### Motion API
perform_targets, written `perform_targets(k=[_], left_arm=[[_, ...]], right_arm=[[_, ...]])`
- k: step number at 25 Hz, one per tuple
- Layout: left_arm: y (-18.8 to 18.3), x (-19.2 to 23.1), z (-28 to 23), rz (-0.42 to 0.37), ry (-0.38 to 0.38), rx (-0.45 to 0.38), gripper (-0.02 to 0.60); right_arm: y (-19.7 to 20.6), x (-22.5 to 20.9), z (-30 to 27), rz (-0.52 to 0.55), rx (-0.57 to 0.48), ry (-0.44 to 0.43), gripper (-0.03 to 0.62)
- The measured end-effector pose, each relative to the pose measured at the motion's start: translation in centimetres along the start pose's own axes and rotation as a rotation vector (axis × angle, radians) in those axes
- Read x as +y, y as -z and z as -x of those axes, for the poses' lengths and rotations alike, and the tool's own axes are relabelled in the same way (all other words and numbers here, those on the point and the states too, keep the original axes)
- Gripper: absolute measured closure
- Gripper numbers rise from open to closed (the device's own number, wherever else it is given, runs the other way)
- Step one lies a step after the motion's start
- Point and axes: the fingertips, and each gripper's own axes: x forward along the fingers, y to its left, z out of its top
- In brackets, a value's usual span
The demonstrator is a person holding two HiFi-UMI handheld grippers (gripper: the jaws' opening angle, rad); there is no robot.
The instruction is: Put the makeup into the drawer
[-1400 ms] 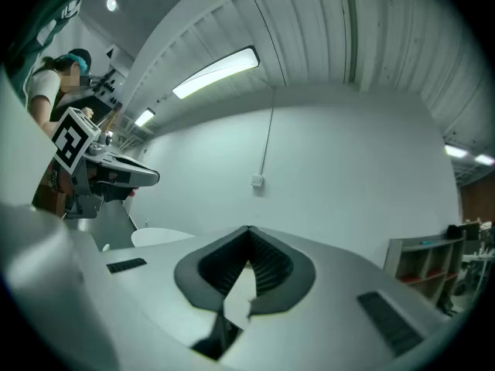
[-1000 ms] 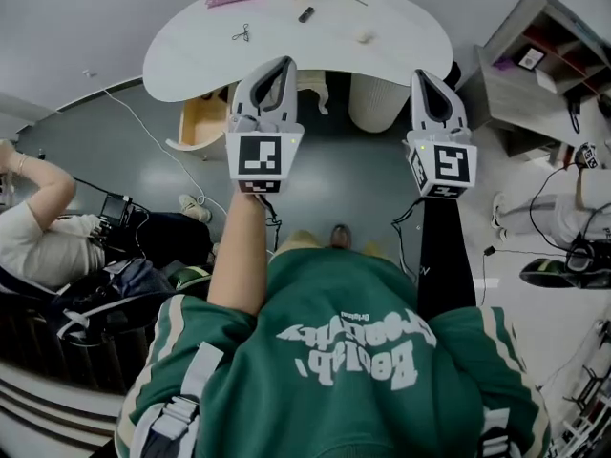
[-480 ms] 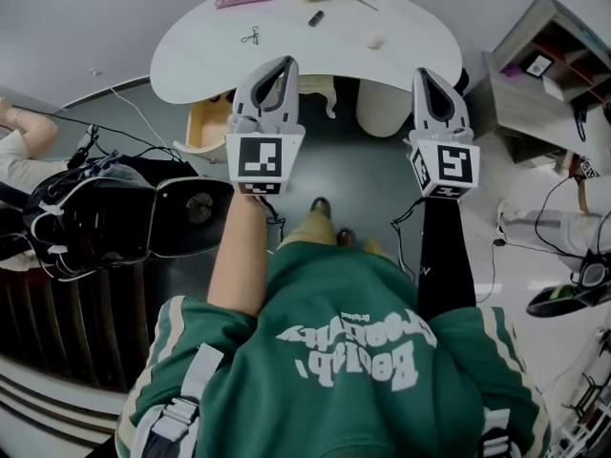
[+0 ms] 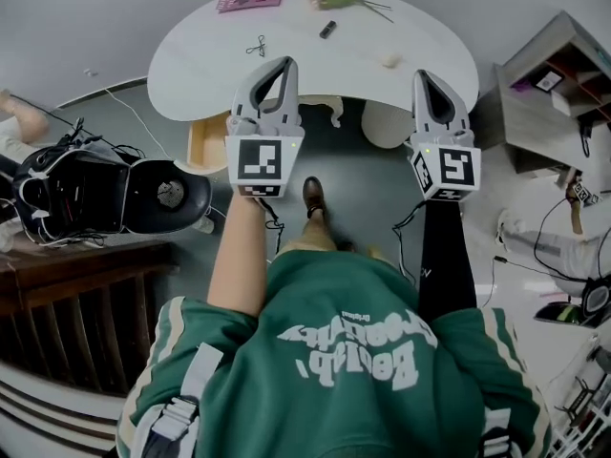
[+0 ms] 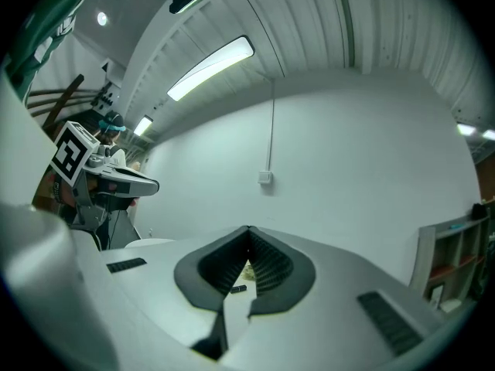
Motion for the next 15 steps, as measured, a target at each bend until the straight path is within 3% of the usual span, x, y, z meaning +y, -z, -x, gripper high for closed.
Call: perform_targets(k=[15], left_arm=[[7.1, 14.1, -8.5, 0.030, -0.049, 0.061, 0.565]], right_arm=[[0.0, 4.0, -17.8, 0.006, 0.035, -0.062, 0.585]])
